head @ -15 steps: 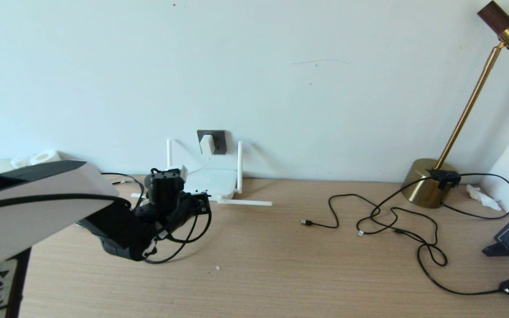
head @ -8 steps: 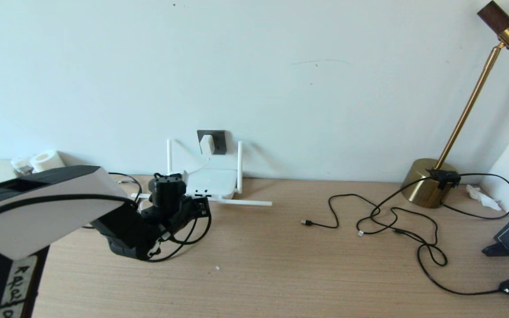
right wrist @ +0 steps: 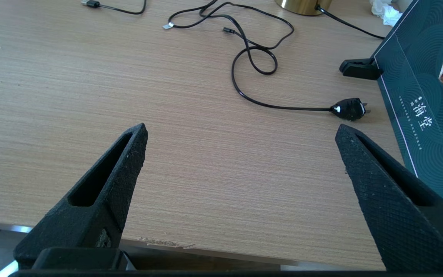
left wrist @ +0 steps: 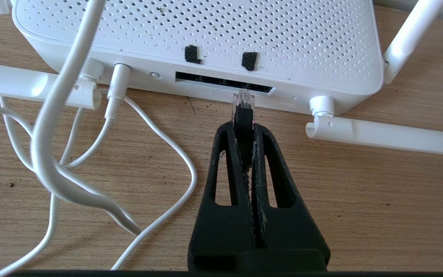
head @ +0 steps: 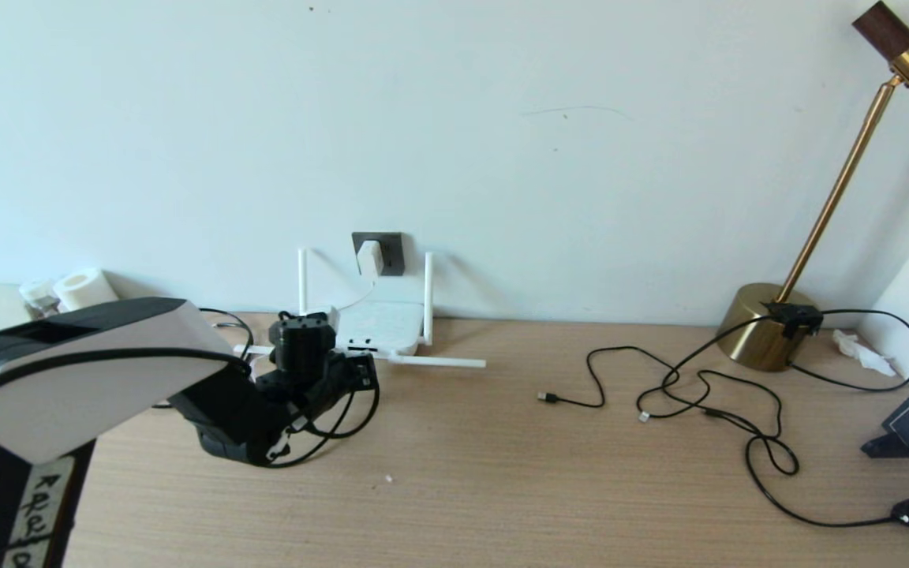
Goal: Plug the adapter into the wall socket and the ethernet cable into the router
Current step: Align cable and router interface, then plug cable into router interface
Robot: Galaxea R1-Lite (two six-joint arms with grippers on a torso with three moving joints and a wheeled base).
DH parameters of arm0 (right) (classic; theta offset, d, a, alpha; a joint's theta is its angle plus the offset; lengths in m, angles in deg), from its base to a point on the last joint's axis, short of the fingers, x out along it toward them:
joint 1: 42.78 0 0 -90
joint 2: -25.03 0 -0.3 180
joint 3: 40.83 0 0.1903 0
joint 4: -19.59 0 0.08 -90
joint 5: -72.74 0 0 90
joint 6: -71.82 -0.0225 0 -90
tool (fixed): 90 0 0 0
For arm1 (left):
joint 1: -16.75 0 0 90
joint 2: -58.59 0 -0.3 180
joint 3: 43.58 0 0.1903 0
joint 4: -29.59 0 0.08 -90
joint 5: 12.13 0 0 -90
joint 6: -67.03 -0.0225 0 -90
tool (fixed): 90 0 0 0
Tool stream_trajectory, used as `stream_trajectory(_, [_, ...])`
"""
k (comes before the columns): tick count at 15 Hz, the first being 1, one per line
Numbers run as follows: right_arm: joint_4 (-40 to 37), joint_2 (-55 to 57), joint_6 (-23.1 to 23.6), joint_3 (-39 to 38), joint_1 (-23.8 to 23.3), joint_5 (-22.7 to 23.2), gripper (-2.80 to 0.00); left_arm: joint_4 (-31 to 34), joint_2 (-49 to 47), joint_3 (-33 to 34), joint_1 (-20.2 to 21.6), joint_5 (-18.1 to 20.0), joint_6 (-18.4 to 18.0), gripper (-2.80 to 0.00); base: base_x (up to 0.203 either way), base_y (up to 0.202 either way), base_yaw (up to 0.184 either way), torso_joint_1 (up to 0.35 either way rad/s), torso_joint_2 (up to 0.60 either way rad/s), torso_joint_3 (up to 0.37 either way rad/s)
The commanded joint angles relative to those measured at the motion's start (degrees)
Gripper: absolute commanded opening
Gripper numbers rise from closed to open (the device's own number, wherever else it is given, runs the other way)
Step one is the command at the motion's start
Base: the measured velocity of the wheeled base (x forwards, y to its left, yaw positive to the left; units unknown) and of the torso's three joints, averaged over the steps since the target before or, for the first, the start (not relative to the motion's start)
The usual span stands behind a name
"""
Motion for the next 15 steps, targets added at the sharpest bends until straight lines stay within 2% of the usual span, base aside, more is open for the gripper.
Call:
stream_trajectory(1, [-0.1, 0.04, 0.04, -0.01, 0.01, 0.02, 0.0, -0.33, -0.47, -0.17, -0.02, -0.06, 0.06, -2.8, 0.0, 0.0, 0.0, 0.0, 0.0, 0.0])
stream_trajectory(15, [-0.1, 0.04, 0.04, -0.01, 0.01, 0.02, 0.0, 0.49, -1.34, -1.93, 0.42, -0.06, 0.06, -2.8, 0.0, 0.0, 0.0, 0.0, 0.0, 0.0])
